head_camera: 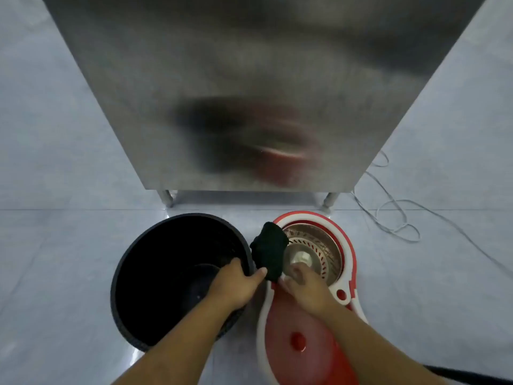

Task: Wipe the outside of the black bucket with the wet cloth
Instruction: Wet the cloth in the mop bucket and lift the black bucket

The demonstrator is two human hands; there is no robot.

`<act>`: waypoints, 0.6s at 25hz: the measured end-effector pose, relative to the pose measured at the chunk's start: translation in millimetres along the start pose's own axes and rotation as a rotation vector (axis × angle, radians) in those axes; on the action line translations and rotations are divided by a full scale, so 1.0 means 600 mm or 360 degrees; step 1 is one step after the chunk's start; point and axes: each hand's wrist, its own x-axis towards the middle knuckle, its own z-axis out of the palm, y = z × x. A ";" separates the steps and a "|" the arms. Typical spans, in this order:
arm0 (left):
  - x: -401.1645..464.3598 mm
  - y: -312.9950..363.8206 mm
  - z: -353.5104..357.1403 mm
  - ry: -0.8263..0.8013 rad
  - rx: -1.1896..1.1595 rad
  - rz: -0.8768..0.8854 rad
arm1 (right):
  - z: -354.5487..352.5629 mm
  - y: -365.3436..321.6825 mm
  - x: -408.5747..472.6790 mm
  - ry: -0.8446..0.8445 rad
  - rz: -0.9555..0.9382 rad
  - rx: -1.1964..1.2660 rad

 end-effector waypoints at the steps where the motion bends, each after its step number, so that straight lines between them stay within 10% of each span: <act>1: 0.013 -0.005 0.011 0.0023 0.0001 0.0007 | 0.009 0.001 0.024 0.0063 0.0021 0.0091; 15: 0.066 -0.032 0.062 0.0214 0.0424 0.0094 | 0.036 -0.026 0.156 -0.0111 0.0651 0.1494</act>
